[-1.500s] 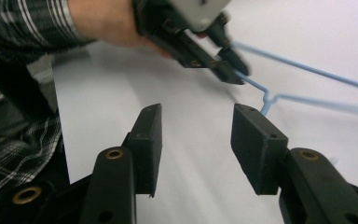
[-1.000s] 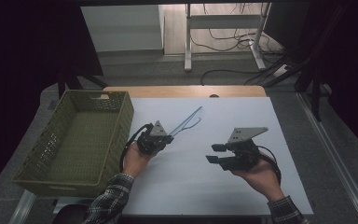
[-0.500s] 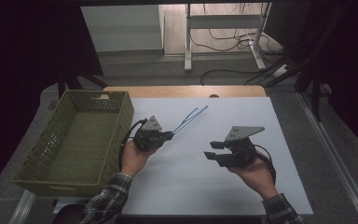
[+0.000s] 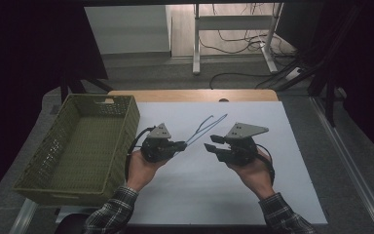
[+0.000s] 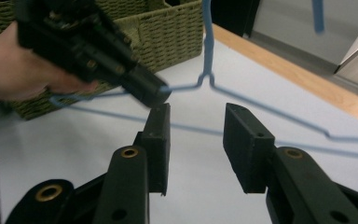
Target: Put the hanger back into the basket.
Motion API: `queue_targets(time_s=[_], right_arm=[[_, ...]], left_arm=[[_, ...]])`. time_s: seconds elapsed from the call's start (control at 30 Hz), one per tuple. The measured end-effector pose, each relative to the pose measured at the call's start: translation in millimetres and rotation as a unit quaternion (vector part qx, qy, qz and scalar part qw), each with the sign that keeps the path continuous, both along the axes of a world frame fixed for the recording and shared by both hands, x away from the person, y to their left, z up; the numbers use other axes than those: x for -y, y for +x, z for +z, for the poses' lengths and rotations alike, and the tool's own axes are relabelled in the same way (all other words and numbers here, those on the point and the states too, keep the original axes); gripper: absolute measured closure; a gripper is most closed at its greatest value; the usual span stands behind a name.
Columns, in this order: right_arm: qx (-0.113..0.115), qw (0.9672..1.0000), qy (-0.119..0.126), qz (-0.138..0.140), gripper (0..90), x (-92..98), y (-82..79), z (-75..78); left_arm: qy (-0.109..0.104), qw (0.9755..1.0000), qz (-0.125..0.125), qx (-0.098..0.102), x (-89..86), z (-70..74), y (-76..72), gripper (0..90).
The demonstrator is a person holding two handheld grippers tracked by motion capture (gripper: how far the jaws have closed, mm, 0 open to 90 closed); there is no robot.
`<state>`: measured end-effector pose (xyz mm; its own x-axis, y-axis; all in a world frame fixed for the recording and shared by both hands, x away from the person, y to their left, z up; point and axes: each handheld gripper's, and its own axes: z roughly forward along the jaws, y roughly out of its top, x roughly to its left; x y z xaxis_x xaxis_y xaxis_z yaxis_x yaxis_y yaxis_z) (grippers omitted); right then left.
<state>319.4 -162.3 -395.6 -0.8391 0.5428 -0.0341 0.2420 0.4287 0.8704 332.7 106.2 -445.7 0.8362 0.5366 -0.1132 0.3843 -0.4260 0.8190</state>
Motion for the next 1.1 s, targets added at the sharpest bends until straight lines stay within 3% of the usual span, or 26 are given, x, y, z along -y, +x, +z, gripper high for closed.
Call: queue_targets(time_s=[0.2,0.3,0.33,0.47,0.53,0.57,0.6,0.63,0.67,0.7,0.73,0.77,0.8,0.9,0.93,1.0,1.03,1.1], right_arm=[[0.019,0.9997,0.01,-0.014,64.5,-10.8,3.6,-1.5],[0.02,0.9994,0.021,-0.02,72.1,-13.0,4.4,-2.2],[0.021,0.9992,0.02,-0.026,82.0,-13.9,3.8,-3.0],[0.031,0.9988,0.007,-0.037,85.2,-13.9,1.9,-3.4],[0.031,0.9987,0.003,-0.041,85.4,-14.1,0.3,-2.6],[0.03,0.9987,0.0,-0.042,85.4,-14.5,-0.2,-2.1],[0.026,0.9986,-0.004,-0.045,85.4,-15.4,-0.5,-1.2],[0.026,0.9986,-0.004,-0.045,85.4,-15.4,-0.5,-1.2],[0.027,0.9985,-0.008,-0.047,85.4,-15.7,-0.4,-0.9],[0.027,0.9984,-0.014,-0.049,85.4,-16.5,-0.7,-0.5],[0.027,0.9984,-0.014,-0.049,85.4,-16.5,-0.7,-0.5],[0.025,0.9982,-0.018,-0.052,85.4,-17.4,-0.9,-0.2],[0.025,0.9982,-0.018,-0.052,85.4,-17.4,-0.9,-0.2],[0.024,0.9975,-0.031,-0.058,85.4,-21.4,-2.3,0.2],[0.024,0.9974,-0.035,-0.059,85.4,-22.4,-2.7,0.5],[0.024,0.9973,-0.036,-0.06,85.4,-23.4,-3.0,0.5],[0.021,0.9971,-0.039,-0.062,85.4,-25.0,-3.2,0.8],[0.02,0.9971,-0.039,-0.062,85.4,-25.7,-3.4,0.8]], left_arm=[[0.0,0.9997,-0.02,-0.011,12.7,-2.4,-6.7,86.8],[-0.002,0.9995,-0.029,-0.016,18.1,-3.6,-9.2,86.8],[-0.002,0.9994,-0.031,-0.016,20.8,-4.1,-10.4,86.8],[0.005,0.9992,-0.035,-0.018,23.1,-3.5,-11.7,85.9],[0.009,0.9996,-0.024,-0.009,22.4,-0.5,-13.6,70.1],[0.012,0.9996,-0.02,-0.012,21.7,1.7,-13.6,70.1],[0.009,0.9994,-0.025,-0.024,18.4,5.2,-12.8,59.7],[0.009,0.9994,-0.025,-0.024,18.4,5.2,-12.8,54.6],[0.008,0.9988,-0.029,-0.038,16.8,6.6,-12.2,54.6],[0.013,0.9985,-0.027,-0.045,13.5,7.7,-13.4,44.5],[0.013,0.9985,-0.027,-0.045,13.5,7.7,-13.4,42.0],[0.033,0.9968,-0.033,-0.065,13.0,5.5,-12.9,39.4],[0.033,0.9968,-0.033,-0.065,13.0,5.5,-12.9,38.0],[0.051,0.9953,-0.039,-0.072,12.5,0.5,-13.6,37.9],[0.068,0.9949,-0.046,-0.059,15.5,-1.1,-16.2,41.2],[0.08,0.9943,-0.047,-0.051,17.7,-1.1,-17.2,43.0],[0.075,0.9943,-0.056,-0.052,20.0,-1.2,-17.3,55.7],[0.084,0.994,-0.053,-0.046,21.5,-0.8,-16.9,58.5]])
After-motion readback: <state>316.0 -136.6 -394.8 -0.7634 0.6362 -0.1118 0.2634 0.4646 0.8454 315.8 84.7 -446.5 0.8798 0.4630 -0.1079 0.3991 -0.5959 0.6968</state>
